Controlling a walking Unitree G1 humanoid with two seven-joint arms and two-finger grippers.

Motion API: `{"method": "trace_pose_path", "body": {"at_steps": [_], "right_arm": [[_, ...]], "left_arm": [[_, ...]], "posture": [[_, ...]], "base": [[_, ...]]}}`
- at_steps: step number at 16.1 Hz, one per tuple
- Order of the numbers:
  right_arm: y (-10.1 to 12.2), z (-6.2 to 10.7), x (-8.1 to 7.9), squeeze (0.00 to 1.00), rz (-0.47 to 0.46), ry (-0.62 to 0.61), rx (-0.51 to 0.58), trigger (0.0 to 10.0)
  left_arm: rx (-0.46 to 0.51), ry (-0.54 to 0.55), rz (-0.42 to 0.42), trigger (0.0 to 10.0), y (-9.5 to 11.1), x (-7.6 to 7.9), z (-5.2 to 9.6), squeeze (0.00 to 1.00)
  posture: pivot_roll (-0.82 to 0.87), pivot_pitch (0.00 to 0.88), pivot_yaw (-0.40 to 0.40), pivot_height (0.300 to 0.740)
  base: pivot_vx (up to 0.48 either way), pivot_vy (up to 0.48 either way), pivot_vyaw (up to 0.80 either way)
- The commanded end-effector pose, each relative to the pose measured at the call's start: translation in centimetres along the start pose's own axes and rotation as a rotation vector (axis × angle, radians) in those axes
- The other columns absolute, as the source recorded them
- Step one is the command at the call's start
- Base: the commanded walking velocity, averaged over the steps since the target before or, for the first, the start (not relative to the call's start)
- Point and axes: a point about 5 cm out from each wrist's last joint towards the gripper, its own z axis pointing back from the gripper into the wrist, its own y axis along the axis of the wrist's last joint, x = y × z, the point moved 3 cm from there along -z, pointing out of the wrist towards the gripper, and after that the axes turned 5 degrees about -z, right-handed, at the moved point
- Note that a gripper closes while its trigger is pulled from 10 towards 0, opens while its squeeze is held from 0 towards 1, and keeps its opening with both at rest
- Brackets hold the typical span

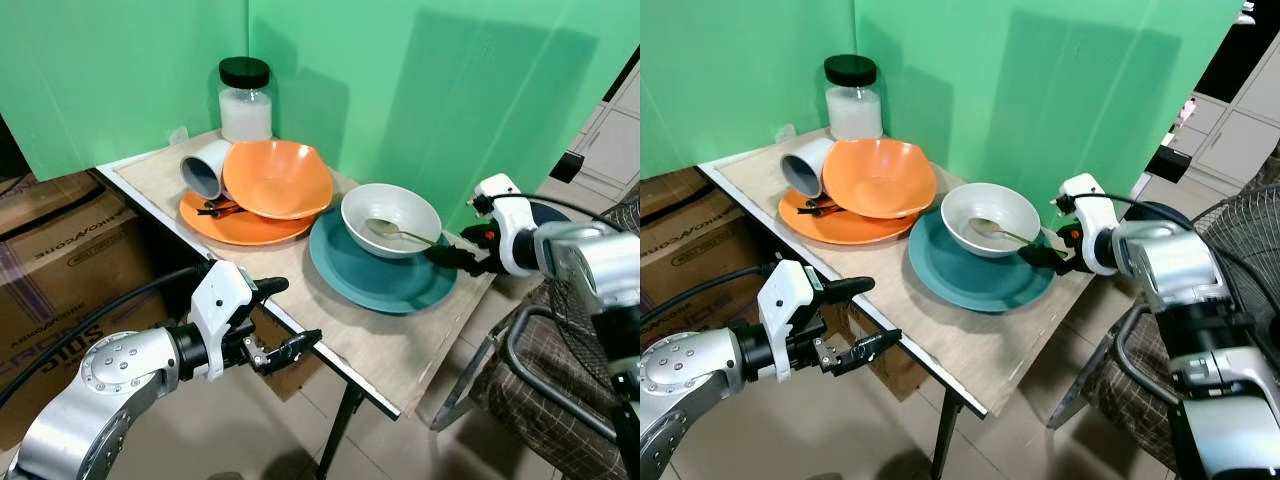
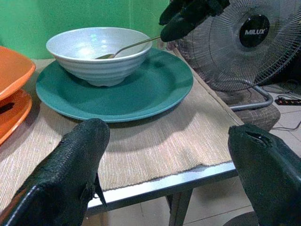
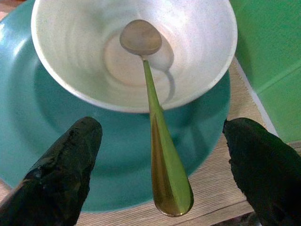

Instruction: Setting the table

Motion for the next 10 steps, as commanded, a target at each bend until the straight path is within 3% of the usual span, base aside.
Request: {"method": "trace_pose_path", "body": {"at_steps": [1,3,4,5,8,9,10], "right_arm": [[0.2,0.1,0.3,0.00,-0.005,-0.032,-0.017,8.9],[0.2,-0.1,0.4,0.00,-0.021,-0.050,-0.035,7.9],[0.3,-0.3,0.3,0.00,-0.035,-0.053,-0.043,6.7],[0.2,-0.5,0.3,0.00,-0.038,-0.058,-0.061,4.9],[0.2,-0.8,0.3,0.00,-0.045,-0.067,-0.071,4.4],[0.2,-0.9,0.3,0.00,-0.050,-0.073,-0.077,3.2],[0.2,-1.0,0.4,0.00,-0.053,-0.077,-0.085,2.9]], "left_arm": [[0.003,-0.021,-0.008,10.0,0.2,0.3,-0.2,0.00],[0.004,-0.022,-0.008,10.0,0.2,0.3,-0.3,0.00],[0.003,-0.024,-0.008,10.0,0.2,0.3,-0.3,0.00],[0.002,-0.026,-0.009,10.0,0.2,0.3,-0.3,0.00],[0.004,-0.029,-0.008,10.0,0.2,0.3,-0.3,0.00],[0.006,-0.034,-0.007,10.0,0.3,0.4,-0.3,0.00],[0.007,-0.037,-0.006,10.0,0.3,0.4,-0.3,0.00]], "posture": [[0.12,0.000,-0.106,0.740],[0.12,0.000,-0.106,0.740],[0.12,0.000,-0.106,0.740],[0.12,0.000,-0.106,0.740],[0.12,0.000,-0.106,0.740],[0.12,0.000,-0.107,0.740],[0.12,0.000,-0.107,0.740]], "base": [[0.000,0.000,0.00],[0.000,0.000,0.00],[0.000,0.000,0.00],[0.000,0.000,0.00],[0.000,0.000,0.00],[0.000,0.000,0.00],[0.000,0.000,0.00]]}}
